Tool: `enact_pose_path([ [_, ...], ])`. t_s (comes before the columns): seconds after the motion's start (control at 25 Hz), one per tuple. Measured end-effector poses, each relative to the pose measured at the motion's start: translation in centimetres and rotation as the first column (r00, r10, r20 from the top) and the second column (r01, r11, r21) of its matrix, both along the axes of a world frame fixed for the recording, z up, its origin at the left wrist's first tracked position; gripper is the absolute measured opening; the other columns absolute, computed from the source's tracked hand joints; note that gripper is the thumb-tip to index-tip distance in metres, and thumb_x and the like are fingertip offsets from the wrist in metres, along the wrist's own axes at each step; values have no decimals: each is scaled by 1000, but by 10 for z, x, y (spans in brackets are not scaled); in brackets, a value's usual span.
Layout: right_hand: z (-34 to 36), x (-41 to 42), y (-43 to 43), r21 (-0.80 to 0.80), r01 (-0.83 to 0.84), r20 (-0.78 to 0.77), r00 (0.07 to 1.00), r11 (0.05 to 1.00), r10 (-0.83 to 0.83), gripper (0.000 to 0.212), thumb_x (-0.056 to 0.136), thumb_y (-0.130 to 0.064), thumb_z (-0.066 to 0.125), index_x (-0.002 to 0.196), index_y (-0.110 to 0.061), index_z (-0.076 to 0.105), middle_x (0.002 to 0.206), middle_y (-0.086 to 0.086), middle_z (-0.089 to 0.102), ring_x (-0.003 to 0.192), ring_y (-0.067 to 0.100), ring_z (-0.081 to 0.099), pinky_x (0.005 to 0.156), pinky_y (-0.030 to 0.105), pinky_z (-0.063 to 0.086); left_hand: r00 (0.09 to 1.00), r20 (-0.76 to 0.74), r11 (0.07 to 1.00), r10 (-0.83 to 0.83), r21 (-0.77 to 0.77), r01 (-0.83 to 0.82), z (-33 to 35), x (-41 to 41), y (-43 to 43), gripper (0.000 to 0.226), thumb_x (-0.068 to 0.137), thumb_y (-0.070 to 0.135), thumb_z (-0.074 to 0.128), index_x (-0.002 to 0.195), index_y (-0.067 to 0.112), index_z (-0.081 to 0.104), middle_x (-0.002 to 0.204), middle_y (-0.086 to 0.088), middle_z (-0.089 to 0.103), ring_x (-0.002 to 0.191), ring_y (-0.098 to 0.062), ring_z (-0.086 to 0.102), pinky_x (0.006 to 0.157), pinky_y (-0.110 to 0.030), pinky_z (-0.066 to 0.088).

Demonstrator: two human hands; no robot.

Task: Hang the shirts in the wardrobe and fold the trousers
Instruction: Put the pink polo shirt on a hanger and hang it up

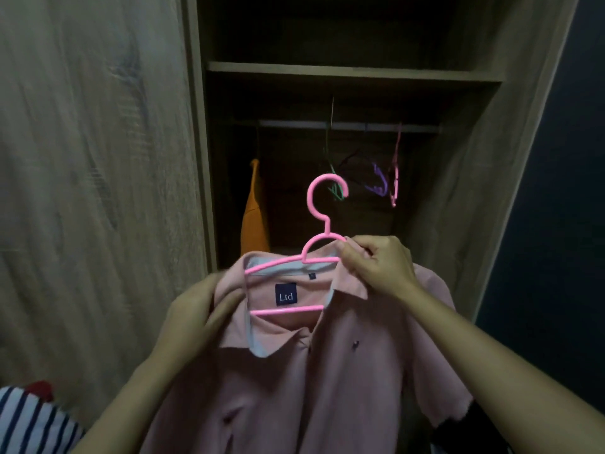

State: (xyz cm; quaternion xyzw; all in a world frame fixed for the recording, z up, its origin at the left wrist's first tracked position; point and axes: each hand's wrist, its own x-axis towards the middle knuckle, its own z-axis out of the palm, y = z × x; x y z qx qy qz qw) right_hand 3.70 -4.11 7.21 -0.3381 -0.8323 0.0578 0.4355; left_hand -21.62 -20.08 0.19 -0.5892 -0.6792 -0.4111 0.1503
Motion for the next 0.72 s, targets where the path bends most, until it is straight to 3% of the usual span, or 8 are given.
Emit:
enact_pose_path([
  [0.16,-1,-10,-2,67,-79,92,993,995,73,35,83,-60,47,65,-33,58,60,-14,55,61,4,51,53,26,35,993,-100,998,-55,-4,55,10,3,9,49,83,59,37,104,23,61,91,1,70,80,-21,65,63,-30,42],
  [0.28,1,-18,-1,43,-119,184,977,992,109,35,86,-62,43,87,-34,63,62,-12,56,64,7,52,55,26,36,990,-75,993,-117,-37,115,24,0,16,38,80,61,40,95,33,62,79,4,69,72,-17,64,61,-31,47],
  [0.36,-2,-8,18,-18,-73,184,980,997,75,44,84,-67,38,115,-42,55,86,-16,63,83,5,58,70,27,42,993,19,993,-116,19,116,33,-14,13,24,77,59,46,85,44,62,66,13,63,63,-5,58,56,-22,43],
  [0.44,-15,17,40,-206,0,123,992,979,26,74,81,-70,39,143,-33,26,117,-6,58,107,14,56,89,33,42,996,56,994,-69,89,64,41,-33,7,32,75,58,51,81,32,69,62,7,65,61,-1,55,54,-19,39],
  [0.48,-26,27,43,-344,6,77,997,939,22,76,85,-64,43,146,-27,18,127,1,55,113,18,55,93,34,42,998,46,994,-31,109,26,46,-43,4,38,76,55,54,82,22,71,63,1,66,63,0,55,54,-18,38],
  [0.56,-47,36,39,-461,-64,11,997,885,78,49,93,-44,46,133,-19,35,117,1,61,101,13,61,82,30,45,999,13,993,37,116,-38,57,-59,-1,39,77,48,57,80,11,69,61,-3,64,65,5,52,54,-15,37],
  [0.64,-50,36,36,-386,-148,-125,986,910,107,20,94,-36,47,94,-16,51,81,-4,60,70,-1,56,65,26,41,997,-46,995,70,73,-66,67,-70,-3,41,76,49,55,75,10,66,55,-3,58,61,-1,50,52,-18,37],
  [0.72,-36,38,40,-326,-222,-332,937,919,109,25,97,-26,47,77,-11,48,70,0,50,59,-1,44,60,23,38,994,-87,998,67,8,-67,69,-80,-5,46,75,55,52,73,11,65,54,-1,56,55,-9,48,52,-18,36],
])
